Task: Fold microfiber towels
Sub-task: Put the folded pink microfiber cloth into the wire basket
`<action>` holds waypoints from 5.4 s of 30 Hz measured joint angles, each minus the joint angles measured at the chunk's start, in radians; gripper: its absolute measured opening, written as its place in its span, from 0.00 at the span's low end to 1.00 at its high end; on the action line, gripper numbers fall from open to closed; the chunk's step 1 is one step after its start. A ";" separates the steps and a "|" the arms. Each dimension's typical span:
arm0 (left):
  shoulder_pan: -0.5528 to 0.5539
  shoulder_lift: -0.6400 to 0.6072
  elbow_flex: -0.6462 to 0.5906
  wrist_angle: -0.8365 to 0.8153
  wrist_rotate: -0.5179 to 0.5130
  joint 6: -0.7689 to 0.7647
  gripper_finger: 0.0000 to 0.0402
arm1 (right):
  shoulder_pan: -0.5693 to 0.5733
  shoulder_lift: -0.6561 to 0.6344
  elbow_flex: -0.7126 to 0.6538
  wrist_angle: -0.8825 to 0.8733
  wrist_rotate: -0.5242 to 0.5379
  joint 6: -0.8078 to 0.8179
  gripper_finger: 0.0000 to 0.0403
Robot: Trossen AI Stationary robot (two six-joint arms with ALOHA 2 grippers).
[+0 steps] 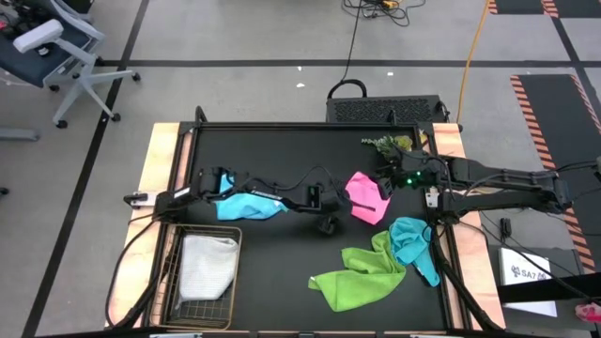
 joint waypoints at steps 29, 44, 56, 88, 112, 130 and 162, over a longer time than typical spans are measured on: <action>0.004 -0.425 0.000 -0.160 -0.344 -0.219 0.00 | -0.001 -0.038 0.000 0.030 0.002 -0.028 0.42; -0.227 -0.888 0.000 -0.908 -0.718 -0.852 0.00 | -0.002 -0.048 0.000 0.187 0.007 -0.123 0.42; -0.513 -0.961 -0.010 -1.298 -0.678 -1.439 0.00 | -0.056 -0.048 0.000 0.249 0.007 -0.117 0.42; -0.543 -0.966 -0.020 -1.304 -0.741 -1.260 0.00 | 0.151 0.830 0.365 0.885 -0.602 -0.304 0.00; -0.531 -1.031 -0.021 -1.304 -0.198 -1.314 0.00 | 0.132 0.951 0.791 0.214 -0.332 -0.710 0.00; -0.932 -1.026 -0.251 -1.221 0.587 -2.529 0.00 | 0.089 0.816 0.790 0.082 -0.336 -0.873 0.00; -0.775 -1.023 -0.398 -0.778 0.546 -2.386 0.00 | 0.018 0.814 0.697 0.082 -0.334 -0.917 0.00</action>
